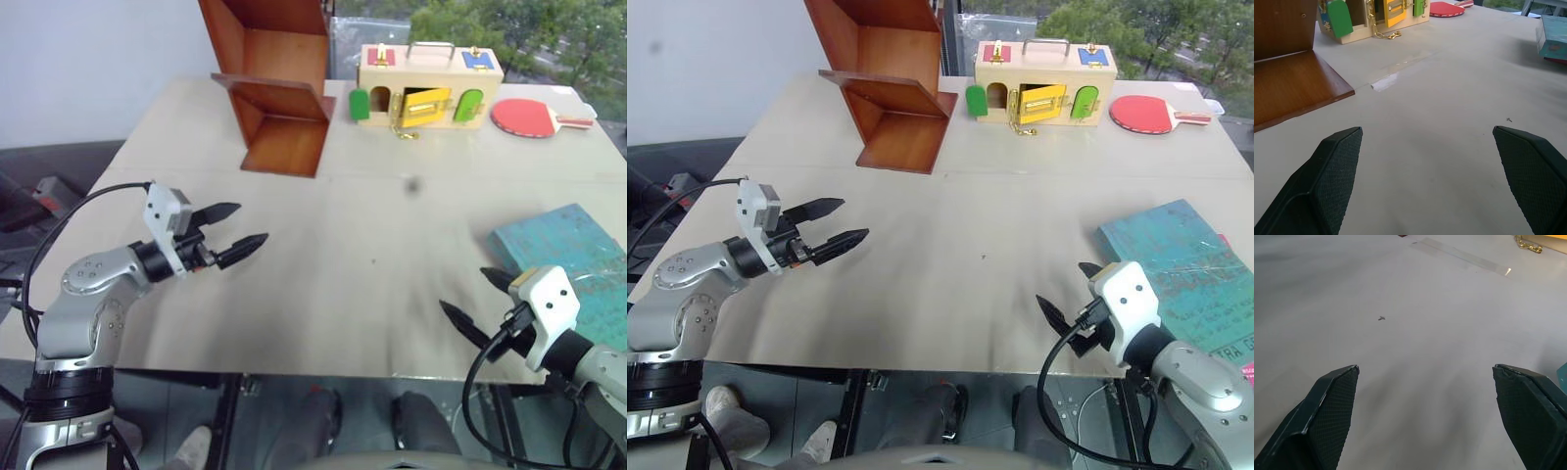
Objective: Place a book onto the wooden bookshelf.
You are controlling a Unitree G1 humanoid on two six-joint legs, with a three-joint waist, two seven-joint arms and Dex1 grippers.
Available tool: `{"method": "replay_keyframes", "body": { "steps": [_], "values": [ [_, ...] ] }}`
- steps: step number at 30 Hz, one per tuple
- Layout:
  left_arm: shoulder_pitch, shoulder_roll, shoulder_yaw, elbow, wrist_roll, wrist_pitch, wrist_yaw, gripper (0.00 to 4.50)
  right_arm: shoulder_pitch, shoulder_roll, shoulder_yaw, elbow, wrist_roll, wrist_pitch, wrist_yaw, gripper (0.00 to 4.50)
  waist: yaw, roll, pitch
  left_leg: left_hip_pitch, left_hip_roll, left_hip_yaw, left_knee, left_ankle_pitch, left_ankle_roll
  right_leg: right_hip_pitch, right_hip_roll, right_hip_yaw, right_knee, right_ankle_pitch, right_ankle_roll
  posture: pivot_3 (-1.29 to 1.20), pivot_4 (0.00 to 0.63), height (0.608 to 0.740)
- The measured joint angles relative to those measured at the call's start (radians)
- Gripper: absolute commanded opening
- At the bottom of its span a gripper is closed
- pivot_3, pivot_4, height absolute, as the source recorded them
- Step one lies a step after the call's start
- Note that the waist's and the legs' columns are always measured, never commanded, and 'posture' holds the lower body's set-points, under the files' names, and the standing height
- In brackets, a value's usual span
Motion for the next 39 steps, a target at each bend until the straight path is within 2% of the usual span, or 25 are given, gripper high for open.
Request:
{"method": "replay_keyframes", "body": {
  "steps": [9, 10, 11, 12, 13, 14, 16, 17, 18, 20, 24, 27, 31, 35, 39],
  "values": [
    [-0.015, 0.001, -0.007, -0.001, -0.024, 0.012, -0.073, 4.5, -0.009, -0.004, 0.019, 0.0, -0.005, -0.003, -0.026, 4.47, 0.0, 0.0, 0.0, 0.0, 0.0, 0.0, 0.0, 0.0, 0.0, 0.0, 0.0, 0.0, 0.0, 0.0, 0.0, 0.0, 0.15, 0.74],
    [-0.017, 0.0, -0.008, -0.002, -0.025, 0.003, -0.08, 4.5, -0.014, -0.004, 0.019, 0.001, -0.006, -0.003, -0.029, 4.08, -0.001, 0.0, 0.0, 0.0, 0.0, 0.0, 0.0, 0.0, 0.0, 0.0, 0.0, 0.0, 0.0, 0.0, 0.0, 0.0, 0.15, 0.74],
    [-0.017, -0.002, -0.01, -0.005, -0.025, -0.004, -0.083, 4.5, -0.016, -0.004, 0.02, 0.002, -0.006, -0.003, -0.031, 3.95, -0.001, 0.0, 0.0, 0.0, 0.0, 0.0, 0.0, 0.0, 0.0, 0.0, 0.0, 0.0, -0.001, 0.0, 0.0, 0.0, 0.15, 0.74],
    [-0.017, -0.007, -0.015, -0.01, -0.024, -0.017, -0.086, 4.5, -0.021, -0.004, 0.022, 0.002, -0.005, -0.003, -0.031, 3.58, 0.0, 0.0, 0.0, 0.0, 0.0, 0.0, 0.0, 0.0, 0.0, 0.0, 0.0, 0.0, -0.001, 0.0, 0.0, 0.0, 0.15, 0.74],
    [-0.019, -0.011, -0.021, -0.011, -0.024, -0.022, -0.085, 4.5, -0.025, -0.004, 0.024, 0.003, -0.004, -0.003, -0.031, 3.01, 0.0, 0.0, 0.0, 0.0, 0.0, 0.0, 0.0, 0.0, 0.0, 0.0, 0.0, 0.0, -0.001, 0.0, 0.0, 0.0, 0.15, 0.74],
    [-0.02, -0.016, -0.025, -0.013, -0.026, -0.023, -0.09, 4.5, -0.029, -0.004, 0.028, 0.005, -0.002, -0.003, -0.031, 2.92, 0.0, 0.0, 0.0, 0.0, 0.0, 0.0, 0.0, 0.0, 0.0, 0.0, 0.0, 0.0, -0.001, 0.0, 0.0, 0.0, 0.15, 0.74],
    [-0.033, -0.031, -0.057, -0.031, -0.079, 0.001, -0.144, 4.5, -0.073, 0.013, 0.054, 0.025, 0.008, -0.003, -0.044, 2.09, -0.001, 0.0, 0.0, 0.0, 0.0, 0.0, 0.0, 0.0, 0.0, 0.0, 0.0, -0.001, -0.001, 0.0, 0.0, 0.0, 0.15, 0.74],
    [-0.038, -0.031, -0.068, -0.048, -0.1, 0.011, -0.166, 4.5, -0.083, 0.015, 0.06, 0.027, 0.012, -0.003, -0.048, 1.55, -0.001, 0.0, 0.0, 0.0, 0.0, 0.0, 0.0, 0.0, 0.0, 0.0, 0.0, -0.001, -0.001, 0.0, 0.0, 0.0, 0.15, 0.74],
    [-0.044, -0.03, -0.075, -0.066, -0.124, 0.024, -0.189, 4.5, -0.091, 0.015, 0.06, 0.027, 0.016, -0.003, -0.053, 0.8, -0.001, 0.0, 0.0, 0.0, 0.0, 0.0, -0.001, 0.0, 0.0, 0.0, 0.0, -0.001, -0.002, 0.0, 0.0, 0.0, 0.15, 0.74],
    [-0.048, -0.03, -0.08, -0.07, -0.13, 0.028, -0.201, 4.5, -0.095, 0.018, 0.056, 0.031, 0.024, 0.0, -0.06, 0.08, -0.001, 0.0, 0.0, 0.0, 0.0, -0.001, -0.001, 0.0, 0.0, 0.0, 0.0, -0.001, -0.002, 0.0, 0.0, 0.0, 0.15, 0.74],
    [-0.07, -0.03, -0.127, -0.114, -0.147, 0.034, -0.247, 4.5, -0.15, 0.024, -0.095, 0.061, 0.075, 0.026, -0.096, 0.03, 0.0, 0.0, 0.0, -0.001, 0.0, 0.0, -0.001, 0.0, 0.0, 0.001, 0.0, -0.001, -0.003, 0.0, 0.0, 0.0, 0.15, 0.74],
    [-0.108, -0.03, -0.161, -0.134, -0.16, 0.046, -0.278, 4.5, -0.207, -0.025, -0.275, 0.129, 0.129, 0.084, -0.113, 0.03, 0.001, 0.0, 0.0, -0.001, 0.0, -0.001, -0.001, 0.0, 0.0, 0.001, 0.0, -0.001, -0.003, 0.0, 0.0, 0.0, 0.15, 0.74],
    [-0.149, -0.039, -0.199, -0.135, -0.159, 0.043, -0.302, 4.5, -0.305, -0.183, -0.469, 0.329, 0.13, 0.265, -0.172, 0.03, 0.001, 0.0, 0.001, -0.001, 0.0, -0.001, -0.001, 0.0, 0.0, 0.001, 0.0, -0.001, -0.004, 0.0, 0.0, 0.0, 0.15, 0.74],
    [-0.179, -0.063, -0.247, -0.133, -0.143, 0.012, -0.335, 4.5, -0.336, -0.326, -0.516, 0.589, 0.03, 0.329, -0.209, 0.03, 0.0, 0.001, 0.001, -0.003, 0.0, 0.0, -0.002, 0.002, -0.003, 0.0, -0.001, -0.002, -0.005, 0.0, 0.0, 0.0, 0.15, 0.74],
    [-0.207, -0.078, -0.27, -0.125, -0.137, 0.0, -0.345, 4.5, -0.496, -0.423, -0.484, 0.909, -0.027, 0.424, -0.241, 0.03, -0.011, 0.002, 0.001, -0.003, 0.0, 0.002, 0.0, 0.002, -0.002, 0.0, -0.001, 0.001, -0.005, 0.001, 0.0, 0.0, 0.15, 0.74]
  ]
}}
